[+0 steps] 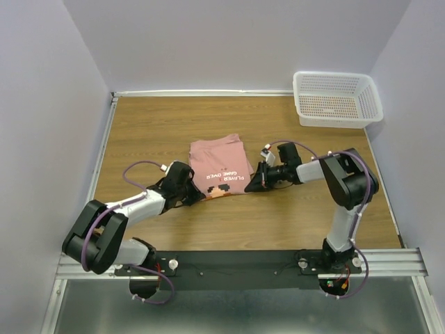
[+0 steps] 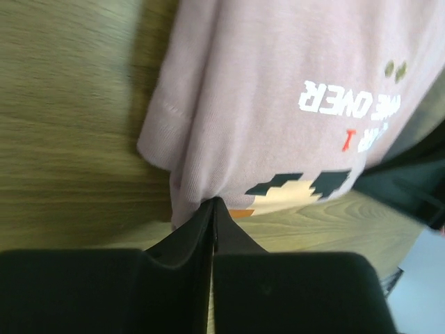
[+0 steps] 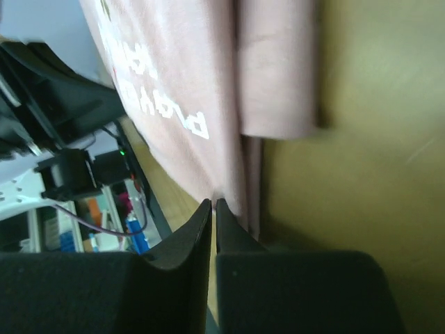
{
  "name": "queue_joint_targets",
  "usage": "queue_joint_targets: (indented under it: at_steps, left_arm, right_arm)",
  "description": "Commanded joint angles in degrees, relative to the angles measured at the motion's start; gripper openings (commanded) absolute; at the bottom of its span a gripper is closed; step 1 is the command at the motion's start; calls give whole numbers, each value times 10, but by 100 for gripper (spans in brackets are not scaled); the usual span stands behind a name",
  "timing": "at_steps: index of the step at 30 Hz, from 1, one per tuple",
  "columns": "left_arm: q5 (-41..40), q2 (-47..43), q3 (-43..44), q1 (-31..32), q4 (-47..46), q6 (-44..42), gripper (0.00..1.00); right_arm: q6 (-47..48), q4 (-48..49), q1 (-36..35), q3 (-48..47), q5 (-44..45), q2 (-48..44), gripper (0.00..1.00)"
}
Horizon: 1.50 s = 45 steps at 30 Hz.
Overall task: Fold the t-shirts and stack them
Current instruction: Fold the tshirt
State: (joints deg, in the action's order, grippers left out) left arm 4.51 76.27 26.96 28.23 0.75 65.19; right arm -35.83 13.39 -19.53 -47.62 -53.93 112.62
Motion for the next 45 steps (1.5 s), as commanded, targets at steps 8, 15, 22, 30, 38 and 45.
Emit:
queue_joint_targets:
  at_steps: [8, 15, 22, 30, 38, 45]
  left_arm:
    - [-124, -106, 56, -19, 169, -74, 38]
    - [-147, -140, 86, -71, 164, -165, 75]
    - [-108, -73, 88, -81, 123, -209, 79]
    - [-94, -15, 106, -81, 82, -239, 76]
    - [-48, 52, 123, -81, 56, -251, 62]
    - [10, 43, 97, -80, 48, -234, 34]
  right_arm:
    - [72, -168, -57, -27, 191, -187, 31]
    - [159, -247, -3, -144, 247, -142, 54]
    - [133, -258, -3, -144, 205, -112, 69]
    - [103, -257, -19, -135, 241, -88, 68]
    - [75, -242, -56, -138, 277, -38, 68]
    - [56, -233, -96, -144, 280, -21, 57]
